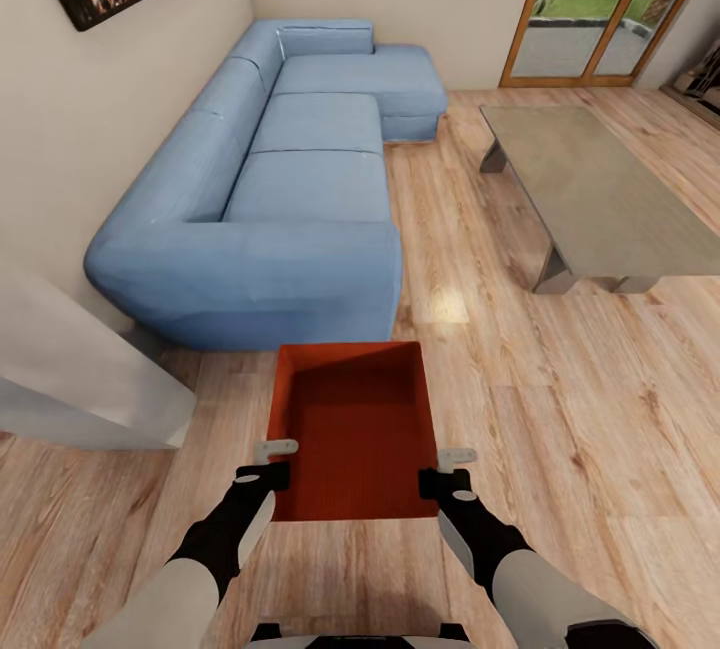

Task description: Move the two storage containers from the living room to the garage. In the garage, place one container on the floor and stack the other container on top of it (either order is fine).

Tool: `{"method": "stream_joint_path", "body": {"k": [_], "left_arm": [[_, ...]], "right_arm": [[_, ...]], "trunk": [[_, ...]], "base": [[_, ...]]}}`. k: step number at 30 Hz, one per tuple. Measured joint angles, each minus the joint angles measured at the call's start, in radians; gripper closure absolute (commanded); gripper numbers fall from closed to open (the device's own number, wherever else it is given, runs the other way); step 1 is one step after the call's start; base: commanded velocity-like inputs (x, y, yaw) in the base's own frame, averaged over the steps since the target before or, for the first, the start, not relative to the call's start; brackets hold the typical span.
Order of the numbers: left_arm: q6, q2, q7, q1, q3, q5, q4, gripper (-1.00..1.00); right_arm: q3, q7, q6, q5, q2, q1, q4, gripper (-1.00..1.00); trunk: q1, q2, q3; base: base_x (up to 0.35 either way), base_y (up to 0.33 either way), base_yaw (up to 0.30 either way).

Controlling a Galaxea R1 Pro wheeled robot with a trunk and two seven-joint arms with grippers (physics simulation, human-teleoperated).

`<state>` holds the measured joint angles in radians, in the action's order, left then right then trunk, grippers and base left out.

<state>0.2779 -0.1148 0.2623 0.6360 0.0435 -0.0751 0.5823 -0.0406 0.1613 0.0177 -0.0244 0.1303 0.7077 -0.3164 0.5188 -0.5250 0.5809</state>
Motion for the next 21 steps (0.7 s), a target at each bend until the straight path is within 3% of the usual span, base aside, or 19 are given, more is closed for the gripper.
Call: {"method": "stream_joint_path", "body": {"k": [21], "left_arm": [[-0.001, 0.000, 0.000, 0.000, 0.001, -0.001, 0.003, 1.00]], "right_arm": [[-0.005, 0.001, 0.001, 0.002, 0.000, 0.000, -0.005, 1.00]], "trunk": [[0.000, 0.000, -0.026]], "base": [[0.000, 0.000, 0.000]]}}
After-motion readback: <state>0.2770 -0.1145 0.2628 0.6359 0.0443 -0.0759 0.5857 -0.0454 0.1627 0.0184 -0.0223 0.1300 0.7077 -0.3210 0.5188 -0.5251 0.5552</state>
